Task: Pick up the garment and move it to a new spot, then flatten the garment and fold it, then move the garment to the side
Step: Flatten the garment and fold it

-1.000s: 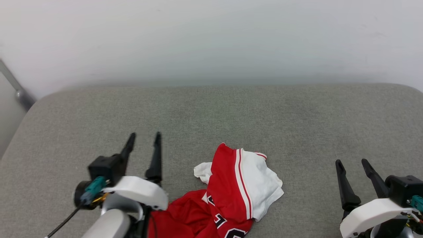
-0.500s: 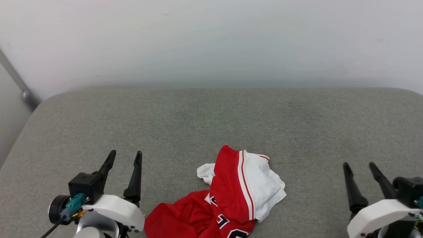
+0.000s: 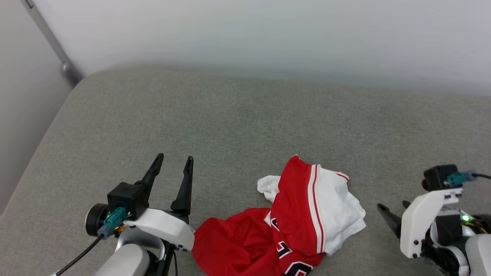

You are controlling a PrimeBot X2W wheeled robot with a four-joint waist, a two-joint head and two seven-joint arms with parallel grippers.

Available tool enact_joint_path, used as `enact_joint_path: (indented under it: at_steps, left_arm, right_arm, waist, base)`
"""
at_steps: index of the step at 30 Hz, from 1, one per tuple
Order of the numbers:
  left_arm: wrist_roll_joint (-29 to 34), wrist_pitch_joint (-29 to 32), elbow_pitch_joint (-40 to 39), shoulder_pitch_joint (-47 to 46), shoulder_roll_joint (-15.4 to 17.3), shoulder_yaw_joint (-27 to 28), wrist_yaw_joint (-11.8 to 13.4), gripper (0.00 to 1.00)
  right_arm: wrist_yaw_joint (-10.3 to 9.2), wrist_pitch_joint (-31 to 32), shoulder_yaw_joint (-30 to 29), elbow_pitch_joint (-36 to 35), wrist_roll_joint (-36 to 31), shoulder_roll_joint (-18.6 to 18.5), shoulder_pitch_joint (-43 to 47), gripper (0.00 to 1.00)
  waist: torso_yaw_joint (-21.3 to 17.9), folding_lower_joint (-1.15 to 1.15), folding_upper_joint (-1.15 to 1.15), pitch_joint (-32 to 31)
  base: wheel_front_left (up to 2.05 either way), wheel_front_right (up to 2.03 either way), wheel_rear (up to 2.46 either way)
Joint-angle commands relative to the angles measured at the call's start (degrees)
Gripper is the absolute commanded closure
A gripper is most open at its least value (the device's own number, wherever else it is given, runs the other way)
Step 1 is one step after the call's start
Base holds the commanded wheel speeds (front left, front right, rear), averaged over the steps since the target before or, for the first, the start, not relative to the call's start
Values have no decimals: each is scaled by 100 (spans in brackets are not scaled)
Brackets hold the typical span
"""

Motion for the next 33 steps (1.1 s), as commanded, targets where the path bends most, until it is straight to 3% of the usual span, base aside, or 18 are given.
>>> enact_joint_path:
  at_steps: [1, 7, 14, 15, 16, 18, 28, 33]
  left_arm:
    - [39, -42, 28, -87, -34, 14, -27, 0]
    - [197, -80, 83, -265, -271, 73, -138, 0]
    - [345, -91, 131, -255, -485, 224, -259, 0]
    - [367, -92, 139, -232, -511, 259, -281, 0]
    - [386, -92, 145, -206, -532, 293, -300, 0]
    - [428, -93, 172, -161, -557, 355, -342, 0]
    - [571, -81, 256, 59, -570, 651, -425, 0]
    - [553, -82, 245, 209, -507, 697, -385, 0]
  right_arm:
    - [-3, 187, 144, 66, 89, -126, -197, 0]
    - [-3, 901, 752, 627, 493, -401, -671, 0]
    - [-3, 1283, 1054, 1484, 740, -344, -667, 0]
    - [-3, 1295, 1075, 1554, 799, -296, -661, 20]
    - [-2, 1312, 1106, 1623, 825, -274, -677, 59]
    - [-2, 1287, 1177, 1681, 878, -269, -720, 100]
    - [-2, 655, 1285, 702, 1128, -749, -1402, 100]
    - [-3, 661, 731, -88, 1006, -1182, -1261, 100]
  waist:
    - [209, 0, 0, 259]
    - [450, 0, 0, 490]
    - [564, 0, 0, 565]
    - [563, 0, 0, 567]
    - [558, 0, 0, 563]
    - [545, 0, 0, 549]
    - [174, 0, 0, 230]
    - [-93, 0, 0, 77]
  base:
    - [0, 0, 0]
    - [0, 0, 0]
    - [0, 0, 0]
    - [0, 0, 0]
    - [0, 0, 0]
    - [0, 0, 0]
    - [0, 0, 0]
    - [0, 0, 0]
